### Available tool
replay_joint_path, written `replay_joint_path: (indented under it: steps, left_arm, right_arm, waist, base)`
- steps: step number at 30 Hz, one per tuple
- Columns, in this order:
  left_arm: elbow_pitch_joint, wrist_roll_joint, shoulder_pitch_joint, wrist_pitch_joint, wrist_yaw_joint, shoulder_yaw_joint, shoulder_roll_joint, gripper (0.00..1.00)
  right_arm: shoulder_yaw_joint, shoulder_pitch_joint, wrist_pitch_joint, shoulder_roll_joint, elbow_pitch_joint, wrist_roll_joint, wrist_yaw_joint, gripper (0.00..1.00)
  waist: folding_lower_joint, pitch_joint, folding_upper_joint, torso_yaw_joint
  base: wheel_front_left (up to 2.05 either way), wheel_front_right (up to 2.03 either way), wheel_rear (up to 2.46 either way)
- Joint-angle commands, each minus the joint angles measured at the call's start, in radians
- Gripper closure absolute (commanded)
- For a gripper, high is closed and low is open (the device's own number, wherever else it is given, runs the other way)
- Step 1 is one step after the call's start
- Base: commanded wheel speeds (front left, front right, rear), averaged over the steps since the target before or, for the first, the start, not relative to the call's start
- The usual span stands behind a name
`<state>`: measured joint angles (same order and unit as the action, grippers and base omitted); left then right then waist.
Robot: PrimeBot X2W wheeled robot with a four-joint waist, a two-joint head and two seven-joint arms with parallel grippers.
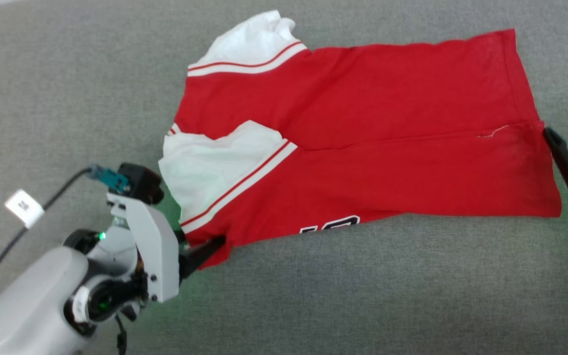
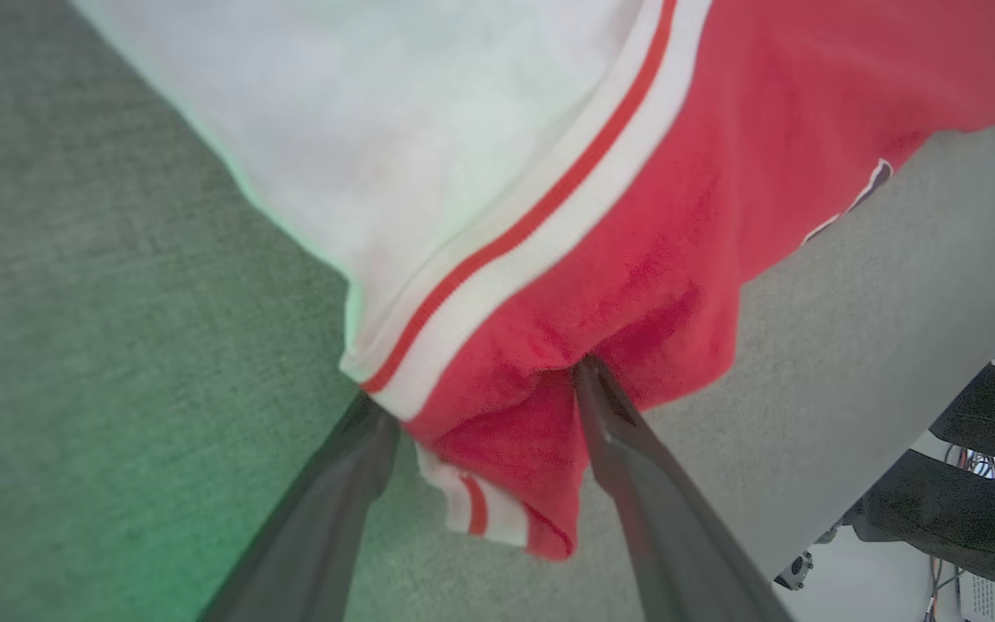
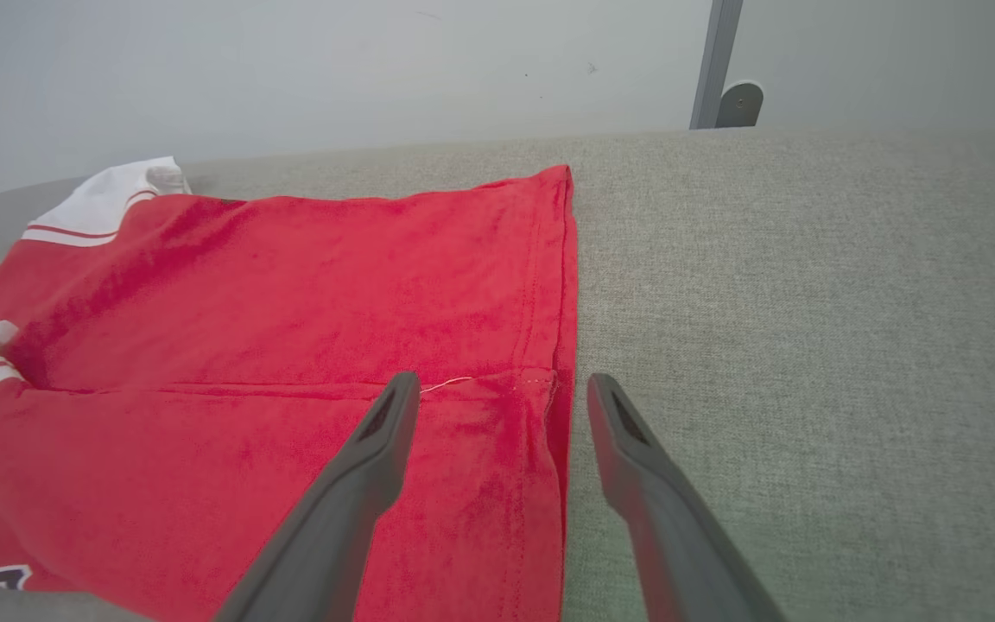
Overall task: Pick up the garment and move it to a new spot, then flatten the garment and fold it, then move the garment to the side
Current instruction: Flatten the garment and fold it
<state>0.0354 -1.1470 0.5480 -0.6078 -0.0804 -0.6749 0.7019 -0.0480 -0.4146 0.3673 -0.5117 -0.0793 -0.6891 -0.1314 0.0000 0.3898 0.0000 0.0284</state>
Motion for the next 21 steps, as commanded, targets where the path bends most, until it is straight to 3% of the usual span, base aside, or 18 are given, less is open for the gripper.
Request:
replay_joint_path:
  steps: [1,4,5,6,8,21]
  left_arm:
    - [0.034,-0.011,-0.002,-0.005,0.007,-0.011,-0.018,0.00]
    - [0.099,-0.004,0.013,-0.001,0.030,-0.020,-0.037,0.00]
    - [0.114,-0.007,0.015,0.002,0.038,-0.022,-0.045,0.18]
    - [0.128,-0.009,0.016,0.005,0.045,-0.024,-0.050,0.54]
    - [0.141,-0.006,0.016,0.011,0.061,-0.032,-0.063,1.00]
    - [0.134,0.049,0.028,0.075,0.101,-0.068,-0.118,1.00]
  right_arm:
    - [0.002,-0.014,0.001,-0.005,0.002,-0.004,0.002,0.00]
    - [-0.010,-0.022,0.009,-0.010,0.004,-0.006,0.002,0.00]
    - [-0.016,-0.022,0.016,-0.016,0.004,-0.006,0.002,0.00]
    - [-0.024,-0.020,0.029,-0.025,0.005,-0.007,0.002,0.00]
    - [-0.046,-0.011,0.059,-0.046,0.011,-0.006,0.002,0.00]
    - [-0.170,-0.023,0.352,-0.218,0.065,0.013,0.002,0.00]
  waist:
    - [0.0000,0.019,0.0000,-0.012]
    - [0.0000,0.029,0.0000,-0.017]
    - [0.0000,0.031,0.0000,-0.019]
    - [0.0000,0.033,0.0000,-0.020]
    - [0.0000,0.035,0.0000,-0.021]
    - [0.0000,0.070,0.0000,0.016]
  base:
    - [0.00,0.00,0.00]
    - [0.00,0.00,0.00]
    - [0.00,0.00,0.00]
    - [0.00,0.00,0.00]
    - [0.00,0.00,0.00]
    - [0.00,0.00,0.00]
